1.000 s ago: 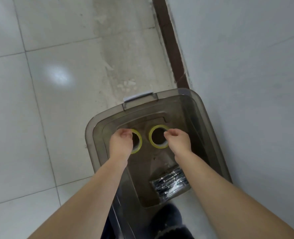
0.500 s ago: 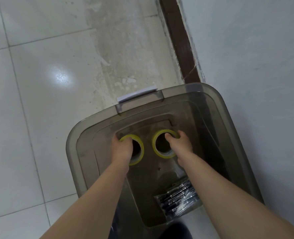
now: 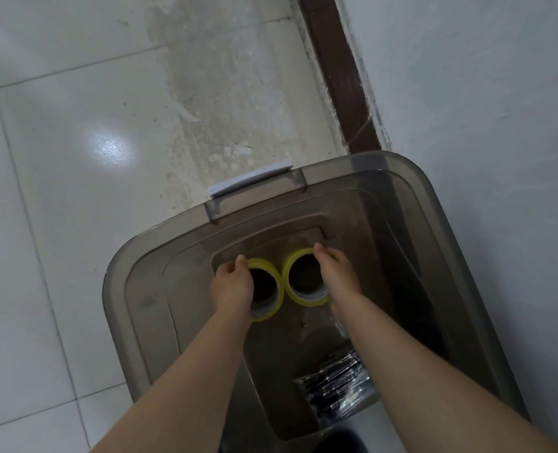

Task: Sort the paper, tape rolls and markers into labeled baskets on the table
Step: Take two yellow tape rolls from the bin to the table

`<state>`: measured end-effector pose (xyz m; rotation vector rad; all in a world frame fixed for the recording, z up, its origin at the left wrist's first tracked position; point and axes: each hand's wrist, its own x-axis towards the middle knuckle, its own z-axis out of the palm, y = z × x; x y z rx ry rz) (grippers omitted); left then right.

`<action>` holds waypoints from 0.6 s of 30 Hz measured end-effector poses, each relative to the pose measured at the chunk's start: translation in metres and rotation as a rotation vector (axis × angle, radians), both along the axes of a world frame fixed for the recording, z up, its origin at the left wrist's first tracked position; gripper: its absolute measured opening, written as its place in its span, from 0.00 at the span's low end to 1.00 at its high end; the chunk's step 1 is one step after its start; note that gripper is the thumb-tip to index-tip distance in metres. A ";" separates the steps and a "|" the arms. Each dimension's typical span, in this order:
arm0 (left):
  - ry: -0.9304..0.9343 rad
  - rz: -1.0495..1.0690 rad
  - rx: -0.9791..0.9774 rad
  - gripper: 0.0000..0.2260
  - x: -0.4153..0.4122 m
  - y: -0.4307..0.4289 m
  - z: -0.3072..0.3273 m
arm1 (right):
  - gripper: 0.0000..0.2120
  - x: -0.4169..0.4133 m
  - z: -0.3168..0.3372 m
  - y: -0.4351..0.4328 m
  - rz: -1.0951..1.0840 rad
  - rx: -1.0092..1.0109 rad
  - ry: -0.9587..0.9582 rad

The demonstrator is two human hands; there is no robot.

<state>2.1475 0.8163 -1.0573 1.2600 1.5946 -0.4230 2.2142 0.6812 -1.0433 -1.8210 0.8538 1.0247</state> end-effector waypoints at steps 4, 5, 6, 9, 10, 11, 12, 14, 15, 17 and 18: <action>0.001 0.149 -0.100 0.23 0.001 -0.004 0.001 | 0.31 -0.004 -0.002 0.002 -0.024 0.006 0.024; -0.002 0.141 -0.092 0.23 0.000 -0.004 0.001 | 0.31 -0.004 -0.001 0.002 -0.022 0.006 0.014; -0.006 0.127 -0.076 0.23 -0.001 -0.005 0.001 | 0.30 -0.005 0.000 0.001 -0.018 0.011 0.004; -0.034 0.081 -0.035 0.21 -0.003 -0.007 0.005 | 0.29 -0.006 0.004 -0.003 0.033 0.037 -0.015; -0.048 0.064 -0.028 0.20 -0.004 -0.007 0.007 | 0.29 -0.006 0.006 -0.005 0.045 0.045 -0.020; -0.065 0.049 -0.026 0.20 -0.005 -0.007 0.009 | 0.29 -0.008 0.007 -0.007 0.050 0.048 -0.026; -0.084 0.038 -0.024 0.19 -0.005 -0.007 0.012 | 0.29 -0.009 0.009 -0.009 0.047 0.049 -0.031; -0.121 0.021 -0.017 0.19 -0.005 -0.006 0.019 | 0.30 -0.011 0.013 -0.011 0.040 0.050 -0.043; -0.134 0.006 -0.011 0.19 -0.005 -0.007 0.022 | 0.29 -0.013 0.015 -0.012 0.036 0.052 -0.047; -0.159 -0.004 -0.003 0.21 -0.005 -0.007 0.026 | 0.29 -0.015 0.018 -0.014 0.021 0.065 -0.059; -0.168 0.006 -0.007 0.22 -0.005 -0.007 0.027 | 0.28 -0.017 0.019 -0.014 0.005 0.073 -0.066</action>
